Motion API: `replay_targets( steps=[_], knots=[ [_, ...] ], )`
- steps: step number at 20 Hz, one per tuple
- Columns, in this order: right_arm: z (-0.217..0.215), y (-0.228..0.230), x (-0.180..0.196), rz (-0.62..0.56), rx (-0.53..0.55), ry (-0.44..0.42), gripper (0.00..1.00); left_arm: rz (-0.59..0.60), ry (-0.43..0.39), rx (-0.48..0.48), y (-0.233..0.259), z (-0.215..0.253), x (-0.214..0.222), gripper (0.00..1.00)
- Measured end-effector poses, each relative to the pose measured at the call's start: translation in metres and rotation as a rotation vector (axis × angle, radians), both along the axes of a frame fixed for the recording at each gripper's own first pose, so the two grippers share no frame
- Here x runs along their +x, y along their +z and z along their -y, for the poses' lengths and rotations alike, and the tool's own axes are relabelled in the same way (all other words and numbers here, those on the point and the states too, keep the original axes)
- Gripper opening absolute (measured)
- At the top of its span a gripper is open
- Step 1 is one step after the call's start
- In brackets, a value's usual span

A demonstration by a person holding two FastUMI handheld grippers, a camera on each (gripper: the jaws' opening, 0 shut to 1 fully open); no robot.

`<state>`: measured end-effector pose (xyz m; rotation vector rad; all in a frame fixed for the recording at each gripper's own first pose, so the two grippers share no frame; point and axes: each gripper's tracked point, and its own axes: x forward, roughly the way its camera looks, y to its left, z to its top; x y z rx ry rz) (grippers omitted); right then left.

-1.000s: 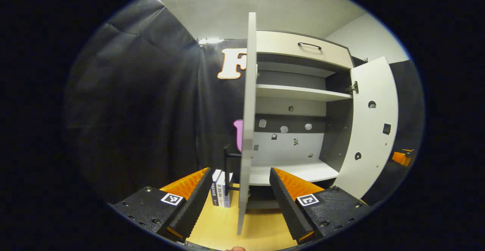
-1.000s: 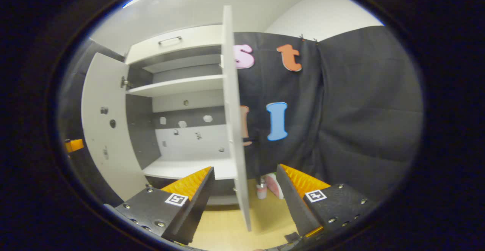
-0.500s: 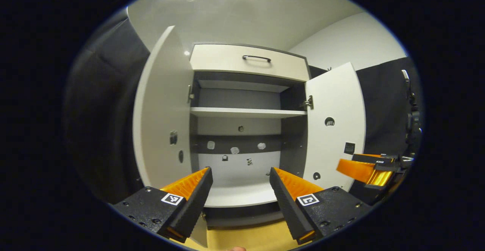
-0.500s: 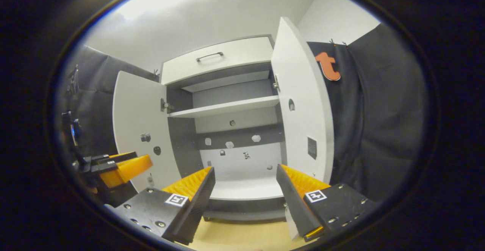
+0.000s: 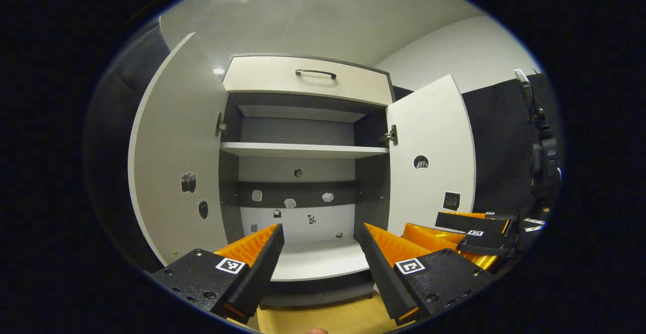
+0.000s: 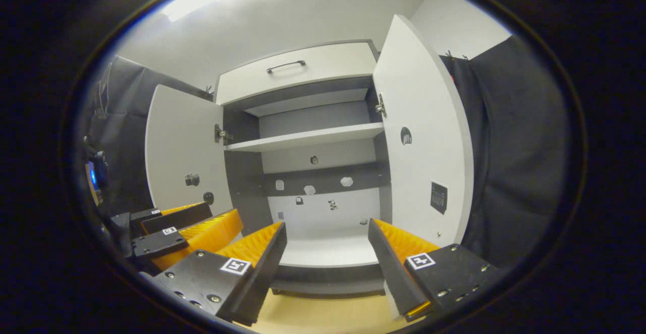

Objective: Open the right door of the double-door shoe cabinet with the right hand, and open the left door with the left hand.

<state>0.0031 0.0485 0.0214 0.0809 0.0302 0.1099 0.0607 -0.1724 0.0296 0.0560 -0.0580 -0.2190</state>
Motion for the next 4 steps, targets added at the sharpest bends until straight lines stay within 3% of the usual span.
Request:
replay_targets(
  steps=[4],
  knots=[
    [-0.0012, 0.002, 0.0043, 0.011, -0.004, 0.0, 0.96, -0.001, 0.019, -0.001, -0.0031, -0.0056, 0.0084, 0.93]
  ],
)
